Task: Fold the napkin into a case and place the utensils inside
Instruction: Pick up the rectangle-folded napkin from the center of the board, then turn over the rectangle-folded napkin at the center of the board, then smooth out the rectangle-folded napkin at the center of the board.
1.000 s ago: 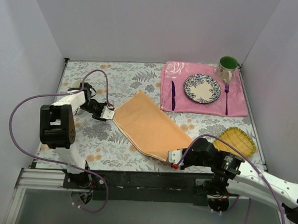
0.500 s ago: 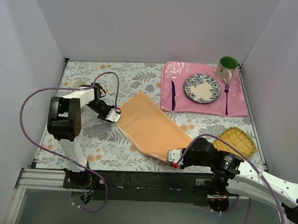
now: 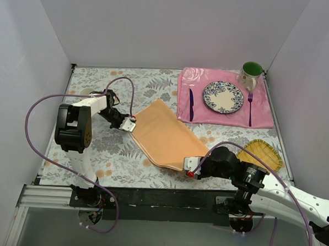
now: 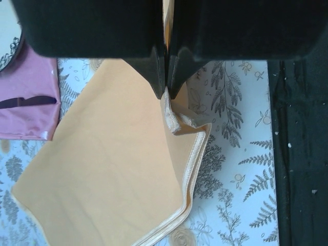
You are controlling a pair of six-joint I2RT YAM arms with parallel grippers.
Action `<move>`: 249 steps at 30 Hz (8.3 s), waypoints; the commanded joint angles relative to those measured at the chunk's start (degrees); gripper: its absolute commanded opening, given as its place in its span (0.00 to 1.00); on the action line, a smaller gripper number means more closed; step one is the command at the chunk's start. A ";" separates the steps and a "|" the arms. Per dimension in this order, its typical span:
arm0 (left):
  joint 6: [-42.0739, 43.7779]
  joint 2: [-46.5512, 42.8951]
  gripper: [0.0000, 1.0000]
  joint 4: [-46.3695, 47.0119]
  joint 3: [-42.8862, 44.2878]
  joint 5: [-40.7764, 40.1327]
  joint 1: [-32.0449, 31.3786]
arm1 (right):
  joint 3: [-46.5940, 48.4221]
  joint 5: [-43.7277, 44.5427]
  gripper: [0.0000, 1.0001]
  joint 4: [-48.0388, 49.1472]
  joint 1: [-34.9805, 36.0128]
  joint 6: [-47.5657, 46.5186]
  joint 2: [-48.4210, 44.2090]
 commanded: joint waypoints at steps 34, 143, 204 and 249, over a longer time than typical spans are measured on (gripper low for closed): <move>9.22 10.86 0.33 -7.40 11.68 -17.41 -4.10 | 4.49 -0.76 0.01 -1.92 -0.48 -2.53 -3.42; -101.43 -3.04 0.48 9.75 5.50 -19.52 2.14 | 37.54 -11.13 0.04 -23.27 -35.03 -3.41 64.52; -107.31 4.16 0.53 9.93 28.32 -10.21 0.64 | 37.71 -25.54 0.23 -29.34 -33.07 9.42 55.64; -100.28 16.39 0.11 16.78 35.92 -10.64 -3.49 | 52.39 -33.20 0.20 -30.71 -36.69 12.25 70.96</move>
